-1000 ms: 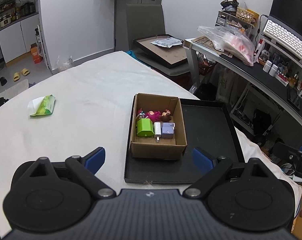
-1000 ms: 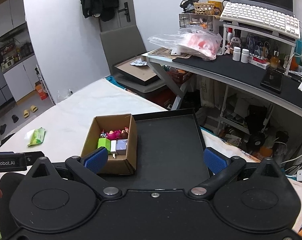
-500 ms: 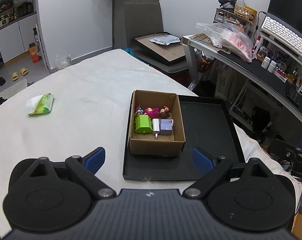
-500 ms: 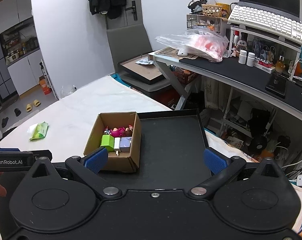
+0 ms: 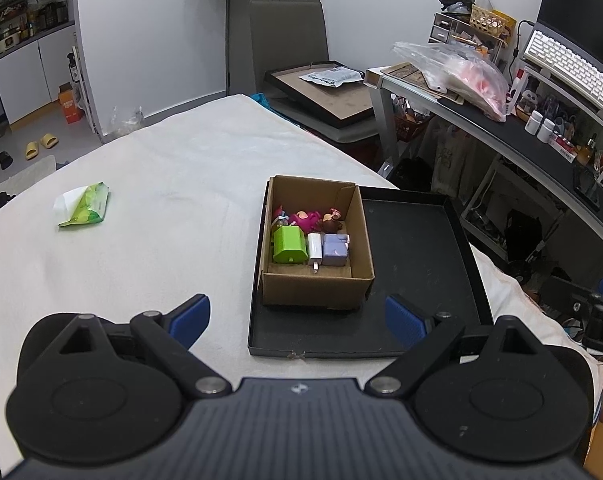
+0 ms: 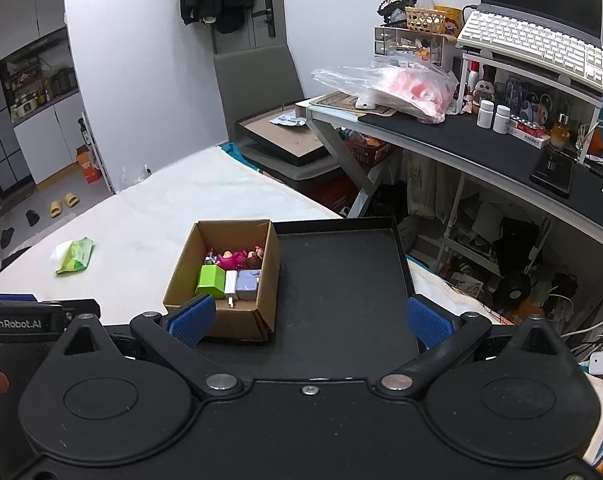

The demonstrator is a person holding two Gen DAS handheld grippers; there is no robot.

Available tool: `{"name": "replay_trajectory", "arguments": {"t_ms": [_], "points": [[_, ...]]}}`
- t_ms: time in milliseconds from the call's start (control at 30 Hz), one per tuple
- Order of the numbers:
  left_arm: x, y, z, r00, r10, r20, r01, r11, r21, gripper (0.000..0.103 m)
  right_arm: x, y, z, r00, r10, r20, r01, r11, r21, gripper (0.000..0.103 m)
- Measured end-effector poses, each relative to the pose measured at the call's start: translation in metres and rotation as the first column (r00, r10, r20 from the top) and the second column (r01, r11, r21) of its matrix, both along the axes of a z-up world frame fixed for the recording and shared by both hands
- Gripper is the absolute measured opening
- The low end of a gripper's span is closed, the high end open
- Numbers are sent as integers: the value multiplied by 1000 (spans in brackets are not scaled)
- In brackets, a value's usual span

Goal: Organize rigid objects

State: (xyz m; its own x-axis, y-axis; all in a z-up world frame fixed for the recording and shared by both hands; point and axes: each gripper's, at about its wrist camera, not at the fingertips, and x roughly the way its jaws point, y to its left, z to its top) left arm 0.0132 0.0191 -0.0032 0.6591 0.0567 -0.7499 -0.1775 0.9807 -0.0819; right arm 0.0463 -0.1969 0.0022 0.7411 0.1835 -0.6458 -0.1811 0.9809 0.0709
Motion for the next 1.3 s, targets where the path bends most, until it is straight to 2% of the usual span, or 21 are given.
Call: {"name": "replay_trajectory", "arguments": {"t_ms": [433,633,967,1300], "points": [[-2,4,-5,1000,3,-7,-3,1000,-2,93,-1,1,-1,1000,4,-6,-4,1000,-3,103],[-1,7,-7,1000,7,-11,-7,1000,-7,93,0,1,-2,999,38,-22,-37,999,33,103],[-3,7,-5,1000,6,-4,-6,1000,-10,93,0,3,-4,999,31,-26,-31,999,15,103],[-6,3,-2,1000,-4,29,3,1000,25,93,3,4,-9,998,30,-49,-30,1000,7,103]]}}
